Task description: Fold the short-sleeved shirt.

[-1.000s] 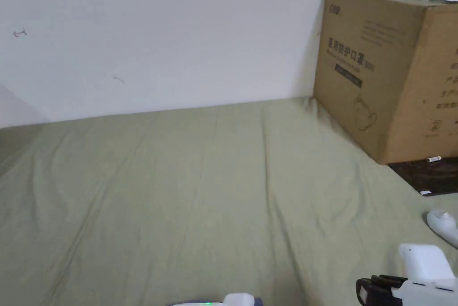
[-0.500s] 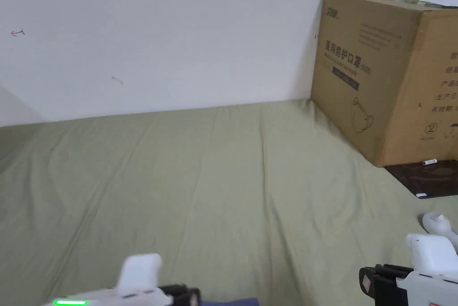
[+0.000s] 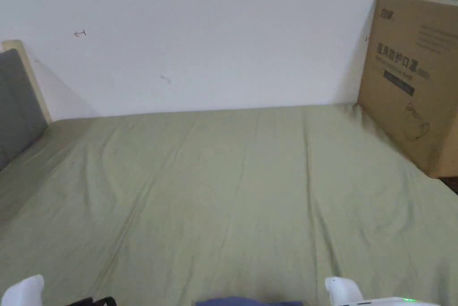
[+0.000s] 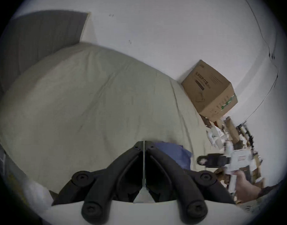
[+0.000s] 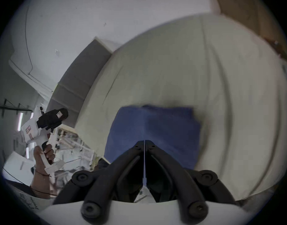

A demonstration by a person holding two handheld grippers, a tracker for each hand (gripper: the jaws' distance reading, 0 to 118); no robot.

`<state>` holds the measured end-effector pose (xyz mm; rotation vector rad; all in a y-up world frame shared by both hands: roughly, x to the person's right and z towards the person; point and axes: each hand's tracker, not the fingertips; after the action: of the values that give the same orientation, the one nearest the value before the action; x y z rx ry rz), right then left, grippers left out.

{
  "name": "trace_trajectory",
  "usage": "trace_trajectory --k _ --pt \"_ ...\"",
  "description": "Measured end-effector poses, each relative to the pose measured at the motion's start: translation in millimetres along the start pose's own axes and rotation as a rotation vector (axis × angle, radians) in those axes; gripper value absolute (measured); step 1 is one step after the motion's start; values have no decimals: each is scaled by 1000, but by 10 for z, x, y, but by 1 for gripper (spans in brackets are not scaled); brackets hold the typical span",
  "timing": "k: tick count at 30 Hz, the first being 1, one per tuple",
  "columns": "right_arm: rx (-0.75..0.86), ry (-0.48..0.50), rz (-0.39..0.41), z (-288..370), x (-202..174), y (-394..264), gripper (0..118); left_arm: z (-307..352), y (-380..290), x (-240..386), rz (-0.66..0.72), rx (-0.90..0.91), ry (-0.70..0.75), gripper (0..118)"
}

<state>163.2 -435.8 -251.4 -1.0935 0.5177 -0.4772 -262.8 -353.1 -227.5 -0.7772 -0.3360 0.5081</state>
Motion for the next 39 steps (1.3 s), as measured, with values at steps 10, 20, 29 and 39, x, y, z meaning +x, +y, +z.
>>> trace_trajectory --k 10,20,29,39 --pt "-28 51 -190 -168 814 -162 0 -1016 -179 -595 237 -311 -379 28" --pt "-26 56 -258 -131 901 -221 0 -2053 -474 -675 410 -544 -675 118" --pt "-6 112 -371 -153 1011 -291 0 -2205 -696 -575 288 -495 -484 36" --pt "98 57 -207 523 504 -78 0 -1577 -179 -454 175 -409 -530 23"
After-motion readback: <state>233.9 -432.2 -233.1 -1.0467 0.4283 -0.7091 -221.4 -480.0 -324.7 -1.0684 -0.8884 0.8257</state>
